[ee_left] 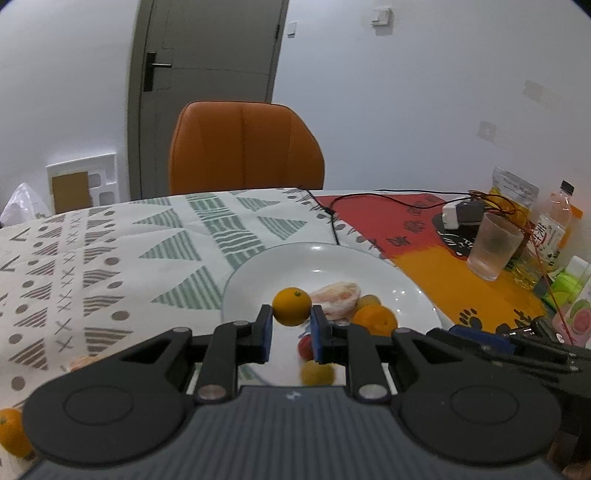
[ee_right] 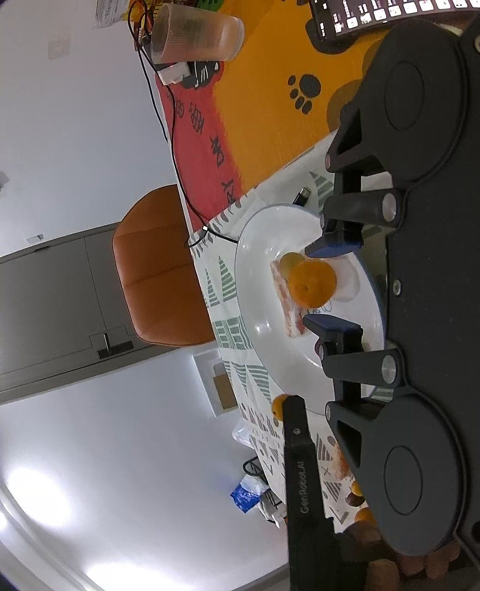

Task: Organize fruits
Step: 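Carry the yellow plum and small orange to the white plate and open both grippers, then move both grippers back toward the remaining fruits on the tablecloth, then grasp the large orange with the left gripper while the right gripper grasps a yellow plum, then lower the large orange onto the plate with the left gripper while the right gripper places the yellow plum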

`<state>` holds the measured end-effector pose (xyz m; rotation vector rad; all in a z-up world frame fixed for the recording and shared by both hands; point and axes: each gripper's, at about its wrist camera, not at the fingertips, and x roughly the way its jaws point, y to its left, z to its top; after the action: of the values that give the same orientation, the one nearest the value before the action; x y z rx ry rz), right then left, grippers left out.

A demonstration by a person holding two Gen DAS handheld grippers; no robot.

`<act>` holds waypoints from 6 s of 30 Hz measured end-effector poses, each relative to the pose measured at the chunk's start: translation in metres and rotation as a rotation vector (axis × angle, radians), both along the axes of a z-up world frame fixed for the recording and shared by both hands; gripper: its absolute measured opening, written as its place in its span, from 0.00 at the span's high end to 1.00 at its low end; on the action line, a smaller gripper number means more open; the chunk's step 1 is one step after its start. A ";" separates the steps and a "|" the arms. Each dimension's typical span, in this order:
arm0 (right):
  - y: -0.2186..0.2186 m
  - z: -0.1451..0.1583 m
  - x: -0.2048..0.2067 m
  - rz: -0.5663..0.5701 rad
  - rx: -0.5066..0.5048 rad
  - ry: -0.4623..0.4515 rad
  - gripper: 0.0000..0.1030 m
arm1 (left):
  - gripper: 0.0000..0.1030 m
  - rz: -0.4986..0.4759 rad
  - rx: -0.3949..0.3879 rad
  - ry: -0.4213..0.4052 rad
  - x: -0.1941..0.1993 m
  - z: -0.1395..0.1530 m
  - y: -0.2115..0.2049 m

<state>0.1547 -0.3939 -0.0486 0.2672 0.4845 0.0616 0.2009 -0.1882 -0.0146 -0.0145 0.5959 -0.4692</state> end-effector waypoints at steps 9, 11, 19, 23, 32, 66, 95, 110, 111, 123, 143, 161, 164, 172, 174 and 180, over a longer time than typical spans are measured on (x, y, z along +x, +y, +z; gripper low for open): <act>0.001 -0.002 0.000 0.005 0.012 0.002 0.65 | 0.78 0.013 0.015 -0.028 0.000 0.005 -0.003; 0.004 -0.002 0.002 0.013 0.010 0.005 0.65 | 0.78 0.025 0.025 -0.024 -0.001 0.004 0.000; 0.021 -0.004 0.006 0.051 0.018 0.010 0.57 | 0.68 0.096 0.038 -0.006 -0.003 0.002 0.031; 0.032 -0.004 0.009 0.073 0.023 0.009 0.55 | 0.53 0.140 0.054 -0.015 -0.006 0.003 0.048; 0.055 -0.003 0.015 0.109 0.018 0.006 0.34 | 0.21 0.241 0.048 -0.015 -0.014 0.005 0.086; 0.114 0.001 0.019 0.193 0.051 -0.028 0.00 | 0.05 0.419 0.003 -0.021 -0.062 -0.008 0.184; 0.137 -0.014 0.030 0.355 0.038 0.036 0.06 | 0.22 0.423 0.041 0.043 -0.046 -0.041 0.184; 0.166 -0.022 0.047 0.461 0.009 0.100 0.21 | 0.65 0.416 0.024 0.076 -0.040 -0.049 0.186; 0.168 -0.022 0.048 0.467 0.008 0.104 0.23 | 0.65 0.415 0.026 0.074 -0.041 -0.048 0.186; 0.198 -0.022 0.059 0.523 -0.029 0.115 0.40 | 0.66 0.439 0.014 0.059 -0.054 -0.038 0.200; 0.218 -0.029 0.070 0.540 -0.089 0.118 0.76 | 0.66 0.506 -0.005 0.035 -0.068 -0.024 0.228; 0.134 0.000 0.036 0.353 -0.006 0.028 0.76 | 0.66 0.338 -0.015 0.034 -0.043 -0.022 0.148; 0.122 0.001 0.033 0.327 -0.006 0.021 0.76 | 0.66 0.310 -0.016 0.030 -0.041 -0.021 0.136; 0.089 -0.001 0.026 0.260 -0.004 0.018 0.76 | 0.66 0.237 -0.015 0.017 -0.035 -0.016 0.103; 0.082 -0.001 0.025 0.247 -0.003 0.019 0.76 | 0.66 0.221 -0.014 0.013 -0.033 -0.015 0.095; 0.062 -0.005 0.023 0.205 -0.003 0.027 0.76 | 0.66 0.184 -0.010 0.013 -0.027 -0.015 0.077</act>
<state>0.1777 -0.3317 -0.0540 0.2149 0.5374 0.2578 0.1734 -0.1113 -0.0300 -0.0814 0.5994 -0.2937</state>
